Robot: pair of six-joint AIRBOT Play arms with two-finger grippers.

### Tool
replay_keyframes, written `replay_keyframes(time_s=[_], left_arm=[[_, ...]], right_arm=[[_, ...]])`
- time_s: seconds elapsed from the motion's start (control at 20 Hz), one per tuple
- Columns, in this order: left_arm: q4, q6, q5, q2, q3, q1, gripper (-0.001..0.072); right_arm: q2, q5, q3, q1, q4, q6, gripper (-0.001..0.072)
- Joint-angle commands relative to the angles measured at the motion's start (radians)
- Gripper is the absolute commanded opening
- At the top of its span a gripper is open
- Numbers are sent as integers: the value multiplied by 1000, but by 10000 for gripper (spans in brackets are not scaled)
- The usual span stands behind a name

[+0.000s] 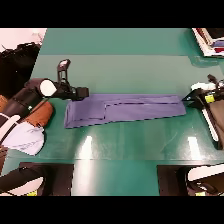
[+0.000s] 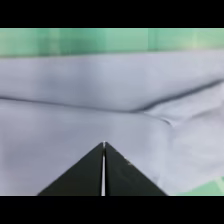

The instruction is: Fold the shirts.

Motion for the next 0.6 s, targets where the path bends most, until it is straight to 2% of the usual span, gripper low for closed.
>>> replay_keyframes(time_s=[0.0, 0.1, 0.15, 0.25, 0.3, 0.35, 0.45, 0.55], left_arm=[[-83, 33, 13, -65, 18, -69, 23], [-99, 50, 13, -121, 71, -95, 23], [-109, 55, 14, -148, 105, -106, 23], [-113, 56, 9, -215, 185, -127, 23], [-120, 56, 6, -253, 226, -137, 23], [-130, 56, 6, -291, 266, -150, 23], [-150, 77, -1, -365, 344, -181, 23], [-168, 108, -18, -440, 422, -216, 23]], right_arm=[[-71, 39, 0, 45, 20, -67, 634], [-75, 40, 0, 68, 19, -75, 630], [-71, 42, 0, 74, 19, -80, 605], [-56, 43, 0, 76, 19, -96, 287], [-43, 48, 0, 76, 20, -114, 89], [-26, 55, 0, 76, 20, -122, 16], [35, 57, 1, 76, 23, -122, 15], [116, 56, 2, 76, 97, -121, 15]])
